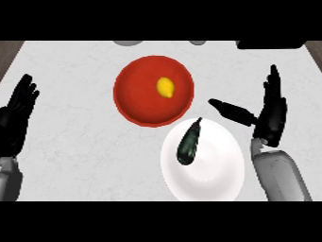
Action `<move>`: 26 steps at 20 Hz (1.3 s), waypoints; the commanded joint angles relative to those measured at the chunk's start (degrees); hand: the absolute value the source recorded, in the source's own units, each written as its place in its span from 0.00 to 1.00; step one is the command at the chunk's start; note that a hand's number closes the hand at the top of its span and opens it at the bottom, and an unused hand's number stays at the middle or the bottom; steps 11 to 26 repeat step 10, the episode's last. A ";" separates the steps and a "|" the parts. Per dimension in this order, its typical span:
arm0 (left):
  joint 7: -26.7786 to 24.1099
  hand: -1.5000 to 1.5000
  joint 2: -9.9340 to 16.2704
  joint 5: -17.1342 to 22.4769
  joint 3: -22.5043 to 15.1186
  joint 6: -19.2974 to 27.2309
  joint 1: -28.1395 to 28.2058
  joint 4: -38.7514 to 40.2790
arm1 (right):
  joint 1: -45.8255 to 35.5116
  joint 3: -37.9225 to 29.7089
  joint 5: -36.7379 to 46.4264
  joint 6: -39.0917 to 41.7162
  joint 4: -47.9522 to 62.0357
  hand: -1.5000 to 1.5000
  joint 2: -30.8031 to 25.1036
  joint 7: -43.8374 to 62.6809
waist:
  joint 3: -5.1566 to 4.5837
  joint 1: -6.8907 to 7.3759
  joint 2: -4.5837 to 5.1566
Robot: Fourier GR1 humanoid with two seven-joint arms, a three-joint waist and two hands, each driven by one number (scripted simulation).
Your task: Pick the lemon from the plate and place it in the bowl
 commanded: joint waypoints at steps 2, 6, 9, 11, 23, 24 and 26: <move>-0.77 0.50 -0.32 -1.00 -0.05 0.15 0.28 0.54 | 15.01 -1.12 -8.12 6.10 -15.70 0.00 -2.95 -4.35 | -0.02 0.21 0.13; 0.83 0.50 -1.68 -1.17 -1.17 0.29 1.95 -2.56 | 24.62 -1.24 -13.24 10.13 -23.97 0.00 -2.74 -9.64 | -0.01 0.53 0.15; -0.08 0.50 -1.65 -1.71 -0.90 -0.24 2.60 -3.28 | 27.05 -2.49 -16.57 13.78 -24.85 0.00 -2.54 -13.51 | -0.02 0.89 0.25; 2.40 0.50 -3.65 -3.12 -2.80 2.23 0.13 -3.42 | 29.22 -4.90 -19.36 16.12 -26.94 0.00 -4.44 -15.39 | 0.00 0.59 0.22; 2.40 0.50 -3.65 -3.12 -2.80 2.23 0.13 -3.42 | 29.22 -4.90 -19.36 16.12 -26.94 0.00 -4.44 -15.39 | 0.00 0.59 0.22; 2.40 0.50 -3.65 -3.12 -2.80 2.23 0.13 -3.42 | 29.22 -4.90 -19.36 16.12 -26.94 0.00 -4.44 -15.39 | 0.00 0.59 0.22; 2.40 0.50 -3.65 -3.12 -2.80 2.23 0.13 -3.42 | 29.22 -4.90 -19.36 16.12 -26.94 0.00 -4.44 -15.39 | 0.00 0.59 0.22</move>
